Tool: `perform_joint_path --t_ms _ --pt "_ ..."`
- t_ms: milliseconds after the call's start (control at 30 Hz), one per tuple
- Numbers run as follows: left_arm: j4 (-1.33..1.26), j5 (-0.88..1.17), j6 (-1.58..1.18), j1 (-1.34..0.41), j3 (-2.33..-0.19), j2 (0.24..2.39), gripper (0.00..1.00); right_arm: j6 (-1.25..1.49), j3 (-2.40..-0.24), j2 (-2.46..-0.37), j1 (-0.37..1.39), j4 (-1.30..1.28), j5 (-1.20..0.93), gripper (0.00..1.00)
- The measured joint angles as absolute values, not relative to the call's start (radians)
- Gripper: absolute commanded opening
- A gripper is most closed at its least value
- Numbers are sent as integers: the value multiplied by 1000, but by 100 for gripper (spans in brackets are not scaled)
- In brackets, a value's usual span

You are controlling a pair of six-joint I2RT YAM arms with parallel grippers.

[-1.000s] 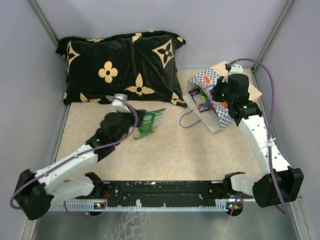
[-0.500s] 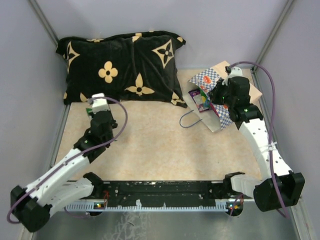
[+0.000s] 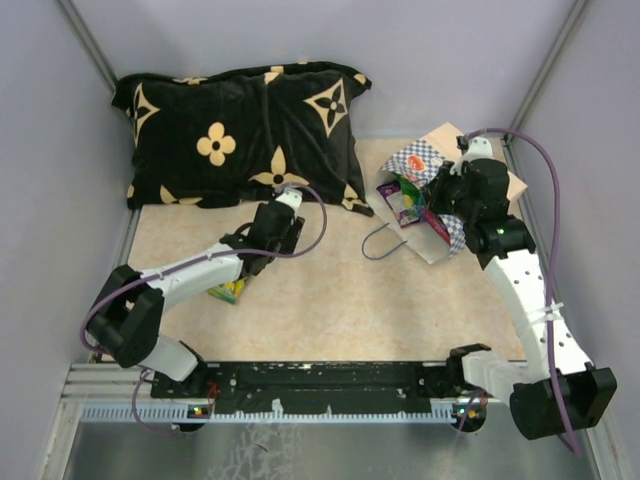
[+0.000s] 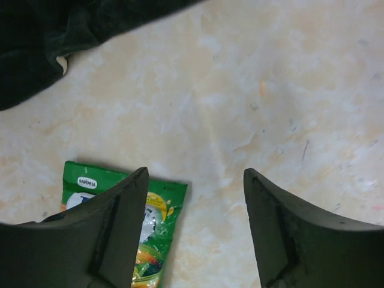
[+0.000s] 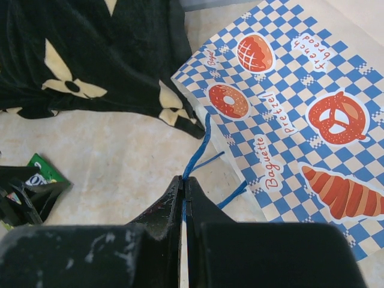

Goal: Take the snacks out of the paper bag
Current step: Place the snack at the center of the board.

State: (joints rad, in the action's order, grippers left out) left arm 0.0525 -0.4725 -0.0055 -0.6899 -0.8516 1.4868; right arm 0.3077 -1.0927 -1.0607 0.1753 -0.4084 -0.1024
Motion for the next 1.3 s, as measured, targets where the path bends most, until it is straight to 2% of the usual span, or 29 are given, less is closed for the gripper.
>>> perform_joint_path --t_ms 67,100,267,367,467,567,967,1133,1300 --pt "107 -464 -56 -690 -916 1508 75 307 -1093 -1061 175 -414 -102 0" --pt "130 -458 -81 -690 -941 1512 85 306 -1092 -1061 175 -418 -102 0" --pt "210 -396 -233 -690 -931 1451 95 296 -1090 -1052 175 -439 -103 0" --pt "242 -369 -289 -659 -792 1314 95 294 -1071 -1022 175 -449 -104 0" --pt "265 -335 -323 -541 -678 1187 93 292 -1044 -984 175 -461 -110 0" --pt "272 -341 -350 -466 -644 1147 91 292 -1018 -951 175 -466 -122 0" --pt "104 -255 -386 -283 -659 1398 87 309 -989 -926 175 -481 -176 0" --pt "34 -188 -387 -139 -756 1524 87 313 -989 -926 175 -481 -189 0" --pt "35 -184 -367 -58 -844 1608 91 316 -989 -926 175 -481 -191 0"
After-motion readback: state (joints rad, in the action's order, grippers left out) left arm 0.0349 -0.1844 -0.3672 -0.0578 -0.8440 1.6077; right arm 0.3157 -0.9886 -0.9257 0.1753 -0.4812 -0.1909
